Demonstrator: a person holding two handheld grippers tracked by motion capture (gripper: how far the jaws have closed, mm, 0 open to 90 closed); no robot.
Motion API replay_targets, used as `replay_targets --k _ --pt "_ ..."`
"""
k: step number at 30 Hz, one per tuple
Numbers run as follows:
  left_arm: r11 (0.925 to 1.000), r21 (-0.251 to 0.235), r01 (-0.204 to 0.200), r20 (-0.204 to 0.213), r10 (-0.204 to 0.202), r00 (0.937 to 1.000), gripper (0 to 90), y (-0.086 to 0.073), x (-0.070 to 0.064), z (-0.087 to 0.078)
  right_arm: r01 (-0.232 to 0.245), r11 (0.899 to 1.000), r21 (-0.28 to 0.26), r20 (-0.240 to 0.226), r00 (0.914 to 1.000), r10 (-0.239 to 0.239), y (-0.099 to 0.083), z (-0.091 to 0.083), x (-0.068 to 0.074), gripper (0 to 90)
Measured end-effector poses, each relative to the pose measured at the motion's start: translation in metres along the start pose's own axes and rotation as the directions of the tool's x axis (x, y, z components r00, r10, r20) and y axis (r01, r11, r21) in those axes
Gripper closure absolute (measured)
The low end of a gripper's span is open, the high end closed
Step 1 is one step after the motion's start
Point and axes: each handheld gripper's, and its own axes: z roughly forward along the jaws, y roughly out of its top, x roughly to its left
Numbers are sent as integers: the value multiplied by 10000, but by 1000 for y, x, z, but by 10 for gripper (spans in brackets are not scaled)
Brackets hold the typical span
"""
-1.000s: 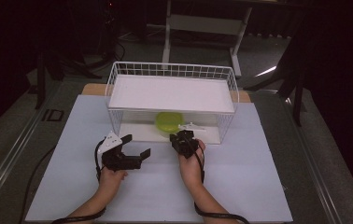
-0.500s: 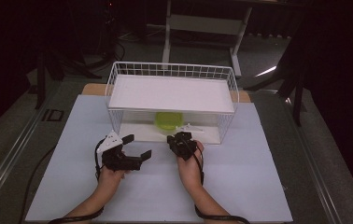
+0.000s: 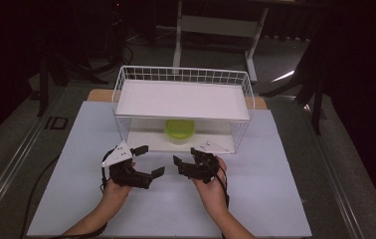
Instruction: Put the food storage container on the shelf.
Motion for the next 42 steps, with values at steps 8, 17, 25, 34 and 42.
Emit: replay_targets --k 8,17,25,34,42 --pt "9993 323 -179 -96 183 9998 10 8 -11 -3 313 9994 -161 -245 9992 -316 2 -11 1 136" --pt "9997 139 -197 147 195 9997 11 4 -6 -16 377 9986 -371 -101 9992 -381 -1 -31 -2 142" --pt "9995 300 -31 223 24 9997 11 -1 -3 -33 697 9969 -368 -17 9976 -698 -8 -53 -9 142" --pt "9977 656 155 -8 -155 9999 11 -13 1 -61 767 9953 -587 -40 9970 -771 -20 -82 -24 142" --pt "9968 635 480 -236 -466 9986 11 -23 4 -81 773 9947 -676 -14 9970 -775 -31 -100 -36 142"
